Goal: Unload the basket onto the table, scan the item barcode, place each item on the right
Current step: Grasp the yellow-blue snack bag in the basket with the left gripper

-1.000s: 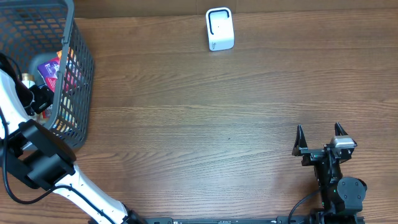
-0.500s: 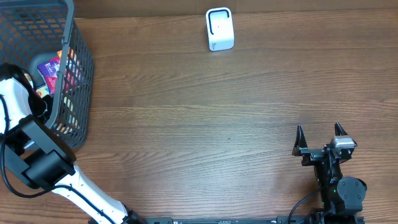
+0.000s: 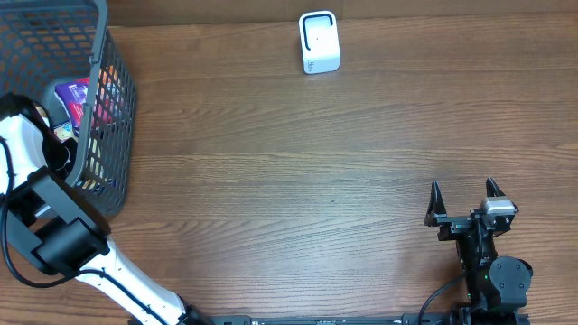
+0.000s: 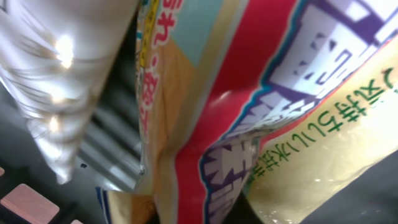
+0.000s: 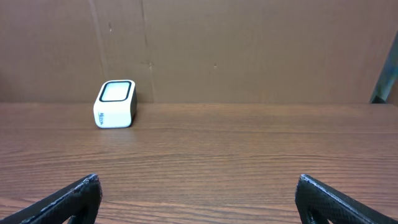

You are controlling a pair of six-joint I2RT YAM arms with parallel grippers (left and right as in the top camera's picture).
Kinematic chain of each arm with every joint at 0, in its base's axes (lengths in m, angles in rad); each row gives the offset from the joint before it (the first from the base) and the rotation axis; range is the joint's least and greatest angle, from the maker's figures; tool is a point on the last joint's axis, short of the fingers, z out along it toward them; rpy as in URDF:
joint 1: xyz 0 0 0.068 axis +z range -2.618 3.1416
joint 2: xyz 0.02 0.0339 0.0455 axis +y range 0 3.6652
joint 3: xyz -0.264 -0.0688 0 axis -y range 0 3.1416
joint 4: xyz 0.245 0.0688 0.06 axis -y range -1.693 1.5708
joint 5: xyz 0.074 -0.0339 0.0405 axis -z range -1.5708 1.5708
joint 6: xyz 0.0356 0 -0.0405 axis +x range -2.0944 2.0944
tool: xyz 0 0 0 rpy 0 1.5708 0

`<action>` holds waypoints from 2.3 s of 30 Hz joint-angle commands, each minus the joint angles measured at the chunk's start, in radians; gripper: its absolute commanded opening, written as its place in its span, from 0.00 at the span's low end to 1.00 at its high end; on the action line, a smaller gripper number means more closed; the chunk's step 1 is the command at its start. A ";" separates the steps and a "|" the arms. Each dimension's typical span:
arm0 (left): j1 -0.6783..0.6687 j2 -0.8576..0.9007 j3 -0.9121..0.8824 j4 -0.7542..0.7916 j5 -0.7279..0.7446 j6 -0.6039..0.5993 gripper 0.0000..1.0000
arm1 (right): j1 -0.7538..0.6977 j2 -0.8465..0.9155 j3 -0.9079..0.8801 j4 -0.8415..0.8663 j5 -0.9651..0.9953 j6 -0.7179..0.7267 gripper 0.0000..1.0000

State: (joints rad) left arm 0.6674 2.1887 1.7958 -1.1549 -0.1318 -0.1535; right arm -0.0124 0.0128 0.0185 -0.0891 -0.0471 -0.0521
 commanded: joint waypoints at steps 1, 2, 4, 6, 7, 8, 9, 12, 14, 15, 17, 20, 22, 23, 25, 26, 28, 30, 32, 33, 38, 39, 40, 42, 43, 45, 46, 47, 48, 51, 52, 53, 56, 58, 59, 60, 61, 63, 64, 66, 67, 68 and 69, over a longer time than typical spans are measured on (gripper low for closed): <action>-0.007 0.016 -0.072 0.002 0.002 0.000 0.05 | 0.004 -0.010 -0.010 0.007 0.001 0.002 1.00; -0.007 0.016 -0.084 0.008 0.002 0.000 0.04 | 0.004 -0.010 -0.010 0.007 0.001 0.002 1.00; -0.007 0.016 -0.099 0.013 0.002 0.000 0.04 | 0.004 -0.010 -0.010 0.007 0.001 0.002 1.00; -0.007 0.016 -0.101 0.011 0.001 0.001 0.04 | 0.004 -0.010 -0.010 0.007 0.001 0.002 1.00; -0.007 0.016 -0.098 0.008 0.002 0.000 0.04 | 0.004 -0.010 -0.010 0.007 0.001 0.002 1.00; -0.007 0.016 -0.092 0.001 0.002 0.001 0.04 | 0.004 -0.010 -0.010 0.007 0.001 0.002 1.00; -0.007 0.015 -0.079 -0.009 0.002 0.001 0.04 | 0.004 -0.010 -0.010 0.007 0.001 0.002 1.00; -0.007 0.009 -0.011 -0.050 0.002 0.000 0.04 | 0.004 -0.010 -0.010 0.007 0.001 0.002 1.00; -0.007 0.000 0.055 -0.087 0.002 -0.007 0.04 | 0.004 -0.010 -0.010 0.007 0.001 0.002 1.00; -0.007 -0.005 0.093 -0.106 0.003 -0.010 0.04 | 0.004 -0.010 -0.010 0.007 0.001 0.002 1.00; -0.007 -0.017 0.168 -0.141 0.003 -0.024 0.04 | 0.004 -0.010 -0.010 0.007 0.001 0.002 1.00; -0.007 -0.048 0.287 -0.181 0.063 -0.034 0.04 | 0.004 -0.010 -0.010 0.007 0.001 0.002 1.00; -0.007 -0.075 0.344 -0.187 0.126 -0.033 0.04 | 0.004 -0.010 -0.010 0.007 0.001 0.002 1.00; -0.007 -0.089 0.365 -0.187 0.146 -0.033 0.04 | 0.004 -0.010 -0.010 0.007 0.001 0.002 1.00; -0.007 -0.119 0.392 -0.179 0.180 -0.033 0.04 | 0.004 -0.010 -0.010 0.007 0.001 0.002 1.00; -0.007 -0.139 0.401 -0.171 0.194 -0.033 0.04 | 0.004 -0.010 -0.010 0.007 0.001 0.002 1.00; -0.007 -0.177 0.409 -0.152 0.211 -0.033 0.04 | 0.004 -0.010 -0.010 0.007 0.001 0.002 1.00; -0.007 -0.208 0.409 -0.143 0.208 -0.033 0.04 | 0.004 -0.010 -0.010 0.007 0.001 0.002 1.00; -0.007 -0.224 0.409 -0.146 0.182 -0.034 0.04 | 0.004 -0.010 -0.010 0.007 0.001 0.002 1.00; -0.007 -0.224 0.409 -0.154 0.164 -0.034 0.04 | 0.004 -0.010 -0.010 0.007 0.001 0.002 1.00; -0.007 -0.203 0.342 -0.184 0.085 -0.034 0.64 | 0.004 -0.010 -0.010 0.007 0.001 0.002 1.00; -0.007 -0.198 0.321 -0.182 0.079 -0.034 0.75 | 0.004 -0.010 -0.010 0.007 0.001 0.002 1.00; -0.007 -0.193 0.298 -0.177 0.075 -0.034 0.84 | 0.004 -0.010 -0.010 0.007 0.001 0.002 1.00; -0.006 -0.180 0.246 -0.162 0.071 -0.034 1.00 | 0.004 -0.010 -0.010 0.007 0.001 0.002 1.00; -0.005 -0.176 0.217 -0.151 0.069 -0.034 1.00 | 0.004 -0.010 -0.010 0.007 0.001 0.002 1.00; -0.004 -0.166 0.169 -0.130 0.069 -0.035 1.00 | 0.004 -0.010 -0.010 0.007 0.001 0.002 1.00; -0.004 -0.161 0.148 -0.120 0.069 -0.039 1.00 | 0.004 -0.010 -0.010 0.007 0.001 0.002 1.00; -0.004 -0.155 0.125 -0.108 0.069 -0.043 1.00 | 0.004 -0.010 -0.010 0.007 0.001 0.002 1.00; -0.004 -0.151 0.101 -0.094 0.069 -0.051 1.00 | 0.004 -0.010 -0.010 0.007 0.001 0.002 1.00; -0.004 -0.148 0.031 -0.049 0.069 -0.053 1.00 | 0.004 -0.010 -0.010 0.007 0.001 0.002 1.00; -0.004 -0.148 0.003 -0.032 0.069 -0.053 1.00 | 0.004 -0.010 -0.010 0.007 0.001 0.002 1.00; -0.004 -0.148 -0.014 -0.021 0.068 -0.053 1.00 | 0.004 -0.010 -0.010 0.007 0.001 0.002 1.00; -0.004 -0.148 -0.078 0.022 0.047 -0.056 1.00 | 0.004 -0.010 -0.010 0.007 0.001 0.002 1.00; -0.004 -0.148 -0.122 0.056 0.024 -0.058 1.00 | 0.004 -0.010 -0.010 0.007 0.001 0.002 1.00; -0.004 -0.148 -0.143 0.074 0.024 -0.058 1.00 | 0.004 -0.010 -0.010 0.007 0.001 0.002 1.00; -0.004 -0.148 -0.163 0.093 0.025 -0.057 1.00 | 0.004 -0.010 -0.010 0.007 0.001 0.002 1.00; -0.004 -0.148 -0.187 0.114 0.024 -0.057 1.00 | 0.004 -0.010 -0.010 0.007 0.001 0.002 1.00; -0.004 -0.148 -0.225 0.148 0.030 -0.057 1.00 | 0.004 -0.010 -0.010 0.007 0.001 0.002 1.00; -0.004 -0.148 -0.249 0.173 0.031 -0.056 1.00 | 0.004 -0.010 -0.010 0.007 0.001 0.002 1.00; -0.004 -0.148 -0.280 0.200 0.031 -0.056 1.00 | 0.004 -0.010 -0.010 0.007 0.001 0.002 1.00; -0.004 -0.148 -0.296 0.214 0.031 -0.056 1.00 | 0.004 -0.010 -0.010 0.007 0.001 0.002 1.00; -0.004 -0.148 -0.308 0.226 0.031 -0.056 0.98 | 0.004 -0.010 -0.010 0.007 0.001 0.002 1.00; -0.004 -0.148 -0.318 0.236 0.031 -0.056 0.94 | 0.004 -0.010 -0.010 0.007 0.001 0.002 1.00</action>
State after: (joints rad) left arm 0.6674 2.0312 1.5253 -0.9329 -0.0856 -0.2008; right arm -0.0124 0.0128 0.0185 -0.0891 -0.0475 -0.0525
